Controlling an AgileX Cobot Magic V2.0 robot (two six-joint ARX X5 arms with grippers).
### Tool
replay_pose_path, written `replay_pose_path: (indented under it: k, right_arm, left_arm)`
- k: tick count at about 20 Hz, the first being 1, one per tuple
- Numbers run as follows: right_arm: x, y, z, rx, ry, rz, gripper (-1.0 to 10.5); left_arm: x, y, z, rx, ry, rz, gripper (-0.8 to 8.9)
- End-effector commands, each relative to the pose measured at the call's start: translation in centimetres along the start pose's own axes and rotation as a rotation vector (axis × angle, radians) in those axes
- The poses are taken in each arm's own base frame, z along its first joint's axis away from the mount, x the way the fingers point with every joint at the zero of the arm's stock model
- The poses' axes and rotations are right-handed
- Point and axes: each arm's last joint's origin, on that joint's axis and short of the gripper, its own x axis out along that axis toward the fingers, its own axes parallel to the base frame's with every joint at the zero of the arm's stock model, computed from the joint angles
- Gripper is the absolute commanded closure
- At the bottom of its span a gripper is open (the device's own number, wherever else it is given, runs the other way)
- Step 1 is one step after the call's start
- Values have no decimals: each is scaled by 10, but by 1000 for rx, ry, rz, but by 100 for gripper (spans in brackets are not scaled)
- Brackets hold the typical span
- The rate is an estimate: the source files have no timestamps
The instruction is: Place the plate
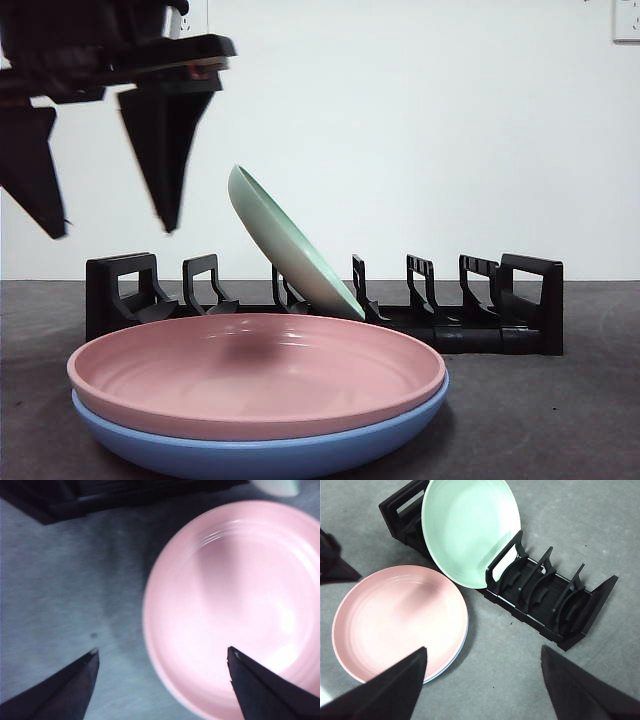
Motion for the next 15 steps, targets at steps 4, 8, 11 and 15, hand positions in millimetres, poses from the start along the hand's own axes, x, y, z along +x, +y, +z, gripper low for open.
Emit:
replay_pose_path:
  k: [4,8,11,15]
  right_arm:
    - [-1,2,5,3,-25,10,584]
    - [3,3,7,3,-29,15,584]
    - [15,6,13,0,-13,40,584]
    - [43,16,35,-5,62,126,584]
  left_arm:
    - [-4,4,0,124,10,112,402]
    - [-13,11,-1,150,-17,115,402]
    - [-32,21,-3,141,-89,91,403]
    - [-84,53,-20,73,-278,52,406]
